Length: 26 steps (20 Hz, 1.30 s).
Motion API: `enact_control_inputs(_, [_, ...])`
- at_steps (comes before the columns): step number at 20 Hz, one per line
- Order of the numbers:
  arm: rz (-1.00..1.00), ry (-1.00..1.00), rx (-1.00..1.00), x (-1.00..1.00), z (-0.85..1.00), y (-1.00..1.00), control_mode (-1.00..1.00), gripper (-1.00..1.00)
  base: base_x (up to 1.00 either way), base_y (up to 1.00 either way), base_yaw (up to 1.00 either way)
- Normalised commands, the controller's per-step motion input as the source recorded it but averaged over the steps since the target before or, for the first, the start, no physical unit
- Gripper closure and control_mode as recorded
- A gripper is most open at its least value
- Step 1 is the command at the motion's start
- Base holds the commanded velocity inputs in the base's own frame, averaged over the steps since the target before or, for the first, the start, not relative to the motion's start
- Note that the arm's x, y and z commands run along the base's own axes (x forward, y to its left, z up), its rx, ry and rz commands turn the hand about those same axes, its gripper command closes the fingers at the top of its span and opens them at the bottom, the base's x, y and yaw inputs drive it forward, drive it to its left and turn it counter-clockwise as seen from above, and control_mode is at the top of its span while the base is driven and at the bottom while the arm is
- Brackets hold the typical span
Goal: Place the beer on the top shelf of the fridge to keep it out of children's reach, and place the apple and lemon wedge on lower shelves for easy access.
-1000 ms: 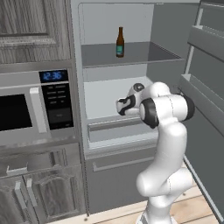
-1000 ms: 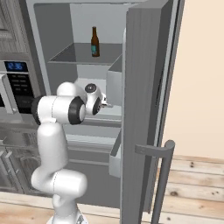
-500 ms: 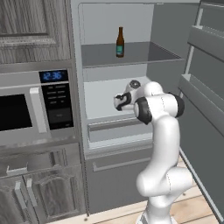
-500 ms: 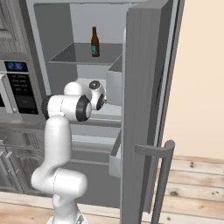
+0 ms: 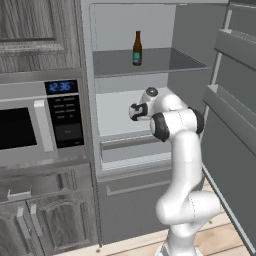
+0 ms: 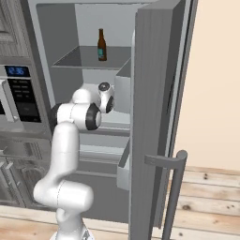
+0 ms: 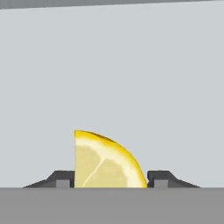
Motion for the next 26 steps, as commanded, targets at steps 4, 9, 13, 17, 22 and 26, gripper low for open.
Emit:
enact_control_inputs(4, [0.00, 0.00, 0.00, -0.47, -0.27, -0.13, -1.00, -1.00, 0.00, 0.00, 0.00])
enact_control_inputs(9, [0.00, 0.00, 0.00, -0.43, -0.15, -0.11, -1.00, -1.00, 0.00, 0.00, 0.00])
enact_control_inputs(13, [0.00, 0.00, 0.00, -0.66, -0.09, -0.05, -1.00, -1.00, 0.00, 0.00, 0.00])
enact_control_inputs(17, [0.00, 0.00, 0.00, -0.98, -0.01, -0.05, -1.00, -1.00, 0.00, 0.00, 0.00])
enact_control_inputs(22, [0.00, 0.00, 0.00, -1.00, 0.00, -0.01, -1.00, -1.00, 0.00, 0.00, 0.00])
enact_control_inputs(26, [0.00, 0.00, 0.00, -1.00, 0.02, 0.00, -1.00, -1.00, 0.00, 0.00, 0.00])
